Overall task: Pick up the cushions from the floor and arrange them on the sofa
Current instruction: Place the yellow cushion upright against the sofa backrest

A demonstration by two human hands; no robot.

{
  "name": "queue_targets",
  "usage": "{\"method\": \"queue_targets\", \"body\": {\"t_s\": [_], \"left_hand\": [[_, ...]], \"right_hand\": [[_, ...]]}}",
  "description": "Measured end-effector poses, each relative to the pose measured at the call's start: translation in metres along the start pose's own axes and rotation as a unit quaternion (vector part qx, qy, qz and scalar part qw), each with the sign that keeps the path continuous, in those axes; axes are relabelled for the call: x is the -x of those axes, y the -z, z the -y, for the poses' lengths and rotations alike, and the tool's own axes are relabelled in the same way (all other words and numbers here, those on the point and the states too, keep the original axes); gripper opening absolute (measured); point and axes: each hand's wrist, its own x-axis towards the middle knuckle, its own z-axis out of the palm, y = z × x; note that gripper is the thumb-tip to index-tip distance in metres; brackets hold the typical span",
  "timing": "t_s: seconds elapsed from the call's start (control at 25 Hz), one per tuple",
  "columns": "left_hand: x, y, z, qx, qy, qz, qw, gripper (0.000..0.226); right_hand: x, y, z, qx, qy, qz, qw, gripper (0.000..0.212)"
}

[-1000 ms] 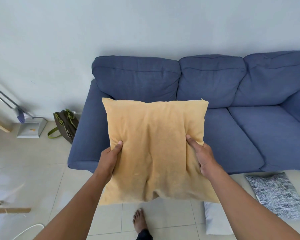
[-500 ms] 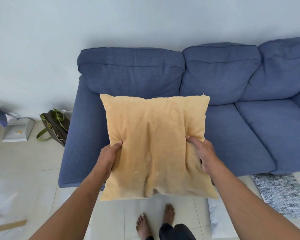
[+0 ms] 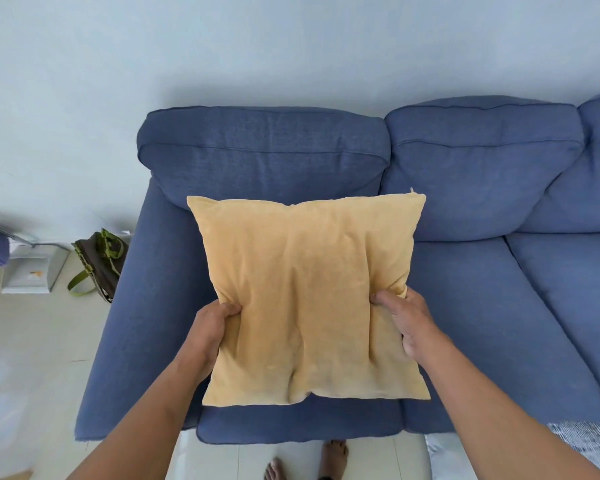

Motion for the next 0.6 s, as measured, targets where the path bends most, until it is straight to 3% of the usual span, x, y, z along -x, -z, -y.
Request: {"method": "queue_targets", "body": {"t_s": [0.28, 0.6], "left_hand": [[-0.088, -0.012, -0.022, -0.024, -0.026, 0.008, 0.999, 0.033], [-0.185, -0.014, -0.018, -0.013, -0.050, -0.034, 0.998, 0.033]], "right_hand": [[-0.095, -0.025, 0.007, 0.027, -0.006, 0.014, 1.000, 0.040], [-0.182, -0.062, -0.009, 0.053, 0.025, -0.030, 0.998, 0.044]]}}
